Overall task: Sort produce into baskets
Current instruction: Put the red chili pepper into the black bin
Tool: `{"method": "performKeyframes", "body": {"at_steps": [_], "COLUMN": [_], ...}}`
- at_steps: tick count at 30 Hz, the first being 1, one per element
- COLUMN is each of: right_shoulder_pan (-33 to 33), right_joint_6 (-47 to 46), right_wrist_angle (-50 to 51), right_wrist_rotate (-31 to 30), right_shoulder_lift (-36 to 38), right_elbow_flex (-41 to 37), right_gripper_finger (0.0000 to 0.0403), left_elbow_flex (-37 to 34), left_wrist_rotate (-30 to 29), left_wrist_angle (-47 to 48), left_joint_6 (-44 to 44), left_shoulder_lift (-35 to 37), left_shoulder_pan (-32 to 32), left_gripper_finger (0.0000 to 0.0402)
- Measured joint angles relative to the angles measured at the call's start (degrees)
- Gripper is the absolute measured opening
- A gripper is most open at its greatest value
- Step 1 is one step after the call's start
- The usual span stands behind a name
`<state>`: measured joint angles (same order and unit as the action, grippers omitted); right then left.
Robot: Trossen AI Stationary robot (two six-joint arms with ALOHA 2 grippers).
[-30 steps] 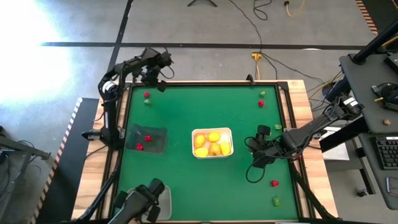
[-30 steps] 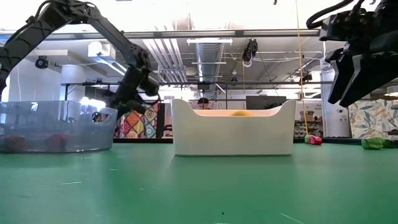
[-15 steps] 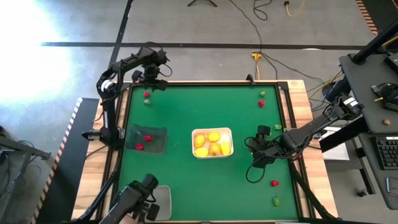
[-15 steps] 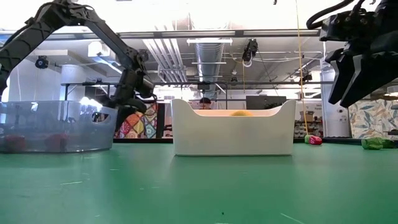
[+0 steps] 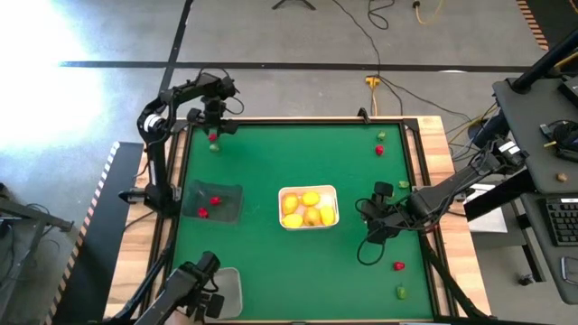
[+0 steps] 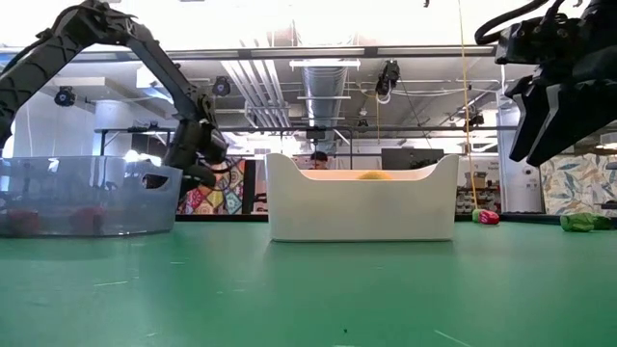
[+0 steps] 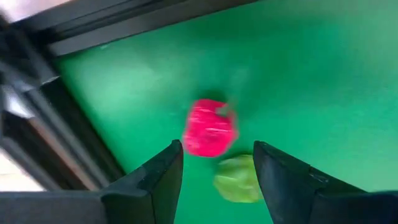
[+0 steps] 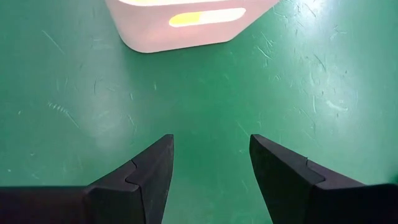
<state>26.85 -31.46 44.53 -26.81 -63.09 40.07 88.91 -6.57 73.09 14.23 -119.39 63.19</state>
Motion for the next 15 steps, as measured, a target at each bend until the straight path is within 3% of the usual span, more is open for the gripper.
{"method": "performKeyframes", "body": {"at_steps": [15], "right_shoulder_pan": [0.0], "right_joint_6": [-0.1], "right_wrist_angle": [0.0], "right_wrist_rotate": [-0.2], "right_shoulder_lift": [0.0], "right_elbow_flex": [0.0], "right_gripper_finger": [0.0203], "left_elbow_flex": [-2.0], "left_wrist_rotate": [-2.0], "left_wrist_angle": [-1.5], "left_joint_6": [0.2], "left_shoulder_lift": [-0.4], "left_shoulder_pan": [0.4], "left_gripper_finger": [0.0178]}}
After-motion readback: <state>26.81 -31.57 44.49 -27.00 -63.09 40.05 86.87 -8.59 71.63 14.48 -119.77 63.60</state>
